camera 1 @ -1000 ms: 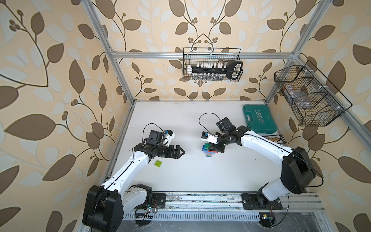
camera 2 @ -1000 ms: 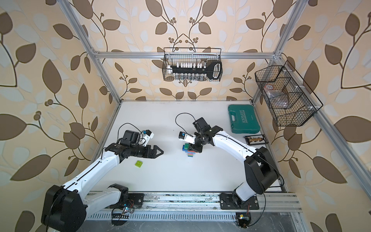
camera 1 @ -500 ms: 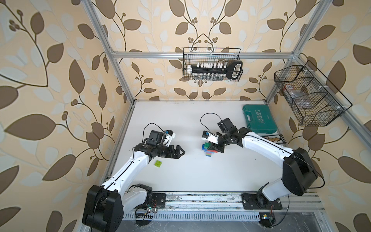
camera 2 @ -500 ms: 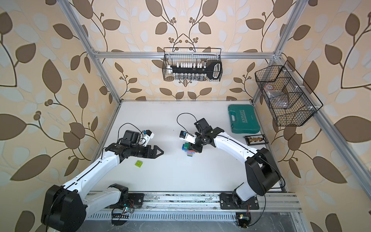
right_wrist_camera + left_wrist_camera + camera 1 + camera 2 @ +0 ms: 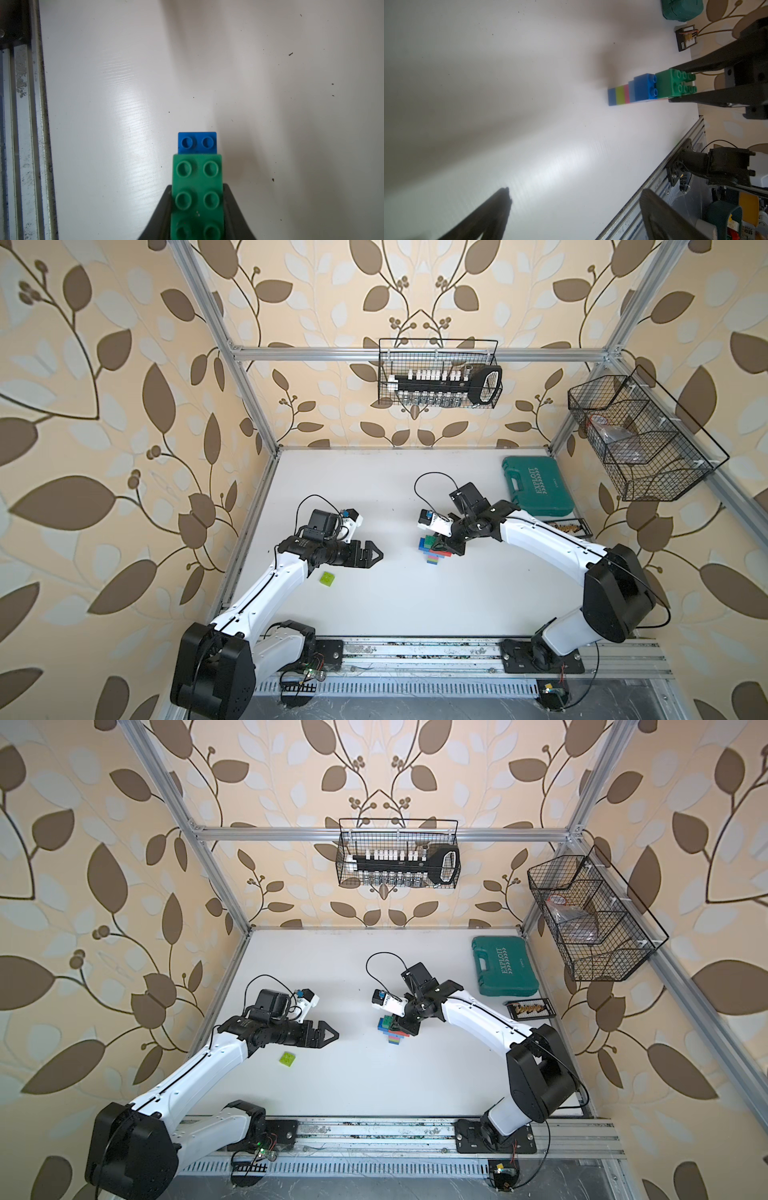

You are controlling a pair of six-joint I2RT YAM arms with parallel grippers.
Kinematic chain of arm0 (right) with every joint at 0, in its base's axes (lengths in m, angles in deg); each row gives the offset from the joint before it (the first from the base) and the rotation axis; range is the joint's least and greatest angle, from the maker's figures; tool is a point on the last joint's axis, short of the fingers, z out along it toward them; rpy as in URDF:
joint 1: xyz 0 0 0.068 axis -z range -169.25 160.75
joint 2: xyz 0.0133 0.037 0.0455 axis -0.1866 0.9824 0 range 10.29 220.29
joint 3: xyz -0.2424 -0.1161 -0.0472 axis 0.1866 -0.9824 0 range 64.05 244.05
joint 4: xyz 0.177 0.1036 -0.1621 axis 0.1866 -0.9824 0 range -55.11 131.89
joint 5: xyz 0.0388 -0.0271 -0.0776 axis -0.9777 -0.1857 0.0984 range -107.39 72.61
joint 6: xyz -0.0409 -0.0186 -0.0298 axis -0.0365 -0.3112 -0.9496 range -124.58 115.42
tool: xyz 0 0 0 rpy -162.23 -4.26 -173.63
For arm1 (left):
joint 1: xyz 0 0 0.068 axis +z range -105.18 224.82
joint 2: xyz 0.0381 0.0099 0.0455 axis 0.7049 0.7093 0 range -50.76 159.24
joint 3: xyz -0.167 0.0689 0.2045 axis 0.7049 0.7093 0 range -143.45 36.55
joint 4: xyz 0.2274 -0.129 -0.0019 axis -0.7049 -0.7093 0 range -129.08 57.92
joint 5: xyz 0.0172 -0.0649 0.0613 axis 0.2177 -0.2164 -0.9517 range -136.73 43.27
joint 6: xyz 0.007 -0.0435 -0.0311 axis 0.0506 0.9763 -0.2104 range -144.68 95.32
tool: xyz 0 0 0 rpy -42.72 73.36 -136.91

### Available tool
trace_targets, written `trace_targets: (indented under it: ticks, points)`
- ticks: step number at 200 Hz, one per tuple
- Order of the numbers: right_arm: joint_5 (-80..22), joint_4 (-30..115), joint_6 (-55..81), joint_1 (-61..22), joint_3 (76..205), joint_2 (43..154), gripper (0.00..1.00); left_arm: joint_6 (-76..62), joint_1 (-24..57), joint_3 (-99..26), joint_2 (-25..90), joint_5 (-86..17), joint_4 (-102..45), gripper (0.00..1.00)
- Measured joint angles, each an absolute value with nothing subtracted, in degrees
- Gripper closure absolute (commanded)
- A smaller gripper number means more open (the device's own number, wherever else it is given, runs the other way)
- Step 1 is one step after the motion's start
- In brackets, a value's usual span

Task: Assemble a spoon with lego
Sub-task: Assemble the lego brick with the lego brick.

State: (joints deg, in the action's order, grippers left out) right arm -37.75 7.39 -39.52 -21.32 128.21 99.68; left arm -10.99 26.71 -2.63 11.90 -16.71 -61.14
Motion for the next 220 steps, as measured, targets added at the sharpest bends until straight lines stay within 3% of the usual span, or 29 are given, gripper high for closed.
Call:
trace_targets:
  ticks: [220]
  points:
    - [-41.0, 16.9, -36.1, -19.9, 124.7, 100.3, 1.00, -11.0, 26.7, -2.6, 11.9, -16.7, -61.7, 0.01]
